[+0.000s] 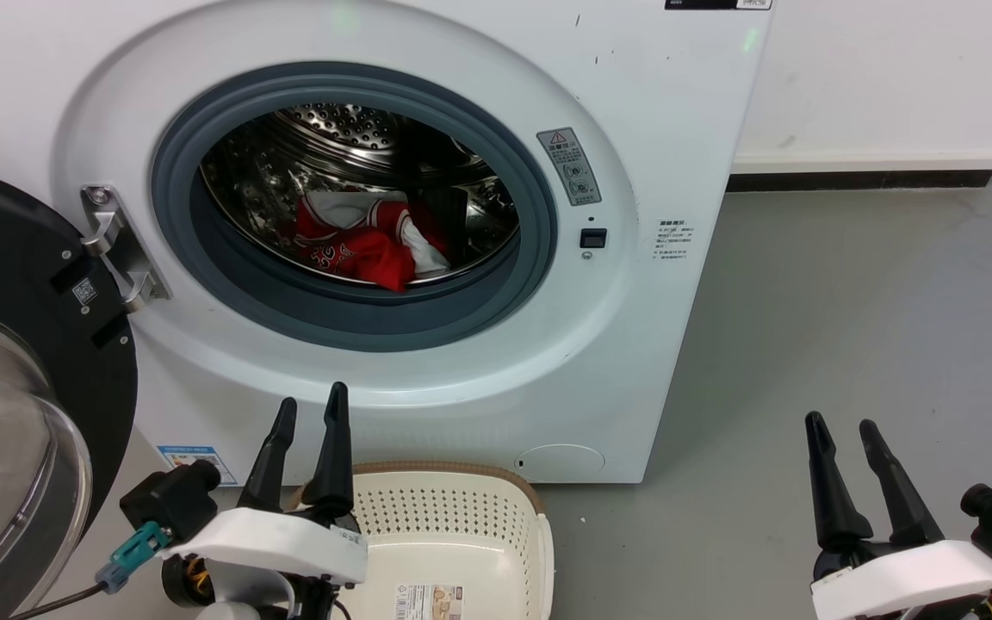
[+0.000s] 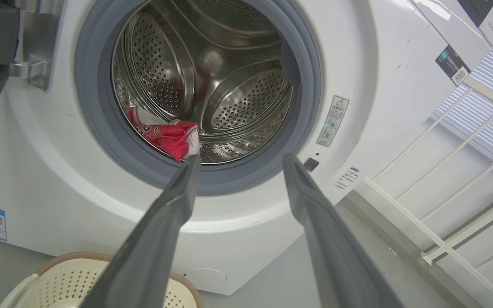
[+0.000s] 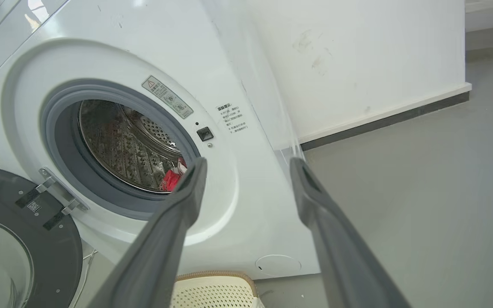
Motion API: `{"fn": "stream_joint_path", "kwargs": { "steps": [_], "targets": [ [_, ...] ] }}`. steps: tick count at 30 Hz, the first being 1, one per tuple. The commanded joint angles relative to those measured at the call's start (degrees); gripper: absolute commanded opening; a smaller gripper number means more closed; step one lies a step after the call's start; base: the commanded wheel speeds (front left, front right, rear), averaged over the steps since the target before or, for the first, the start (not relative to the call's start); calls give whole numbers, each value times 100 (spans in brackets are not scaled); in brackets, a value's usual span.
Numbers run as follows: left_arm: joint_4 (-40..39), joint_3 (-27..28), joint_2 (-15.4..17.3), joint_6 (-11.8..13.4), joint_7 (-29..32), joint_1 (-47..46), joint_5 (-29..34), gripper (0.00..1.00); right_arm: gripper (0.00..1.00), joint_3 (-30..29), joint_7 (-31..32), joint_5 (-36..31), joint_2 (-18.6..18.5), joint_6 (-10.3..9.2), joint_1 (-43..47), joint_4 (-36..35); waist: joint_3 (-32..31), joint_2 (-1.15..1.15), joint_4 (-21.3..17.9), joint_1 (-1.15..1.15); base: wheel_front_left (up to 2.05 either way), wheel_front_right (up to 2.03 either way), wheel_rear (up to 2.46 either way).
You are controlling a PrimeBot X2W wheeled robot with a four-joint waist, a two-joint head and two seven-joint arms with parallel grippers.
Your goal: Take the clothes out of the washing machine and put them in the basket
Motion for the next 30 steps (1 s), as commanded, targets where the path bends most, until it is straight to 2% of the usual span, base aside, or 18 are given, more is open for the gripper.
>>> {"fn": "stream_joint_path", "kwargs": {
  "steps": [1,16,30],
  "targets": [
    [-67,-41,11,29,-55,0,204,100,100,12,-39,-224,0,0,39,-102,4,0,3,0,0,0,0],
    [-62,-95,11,73,-270,36,1099,100,100,53,7,-1273,2,0,193,-329,-16,0,33,0,0,0,0],
    [-59,-142,12,126,-424,68,1754,100,100,97,45,-1967,4,-1,324,-567,-46,0,49,0,0,0,0]
  ]
}}
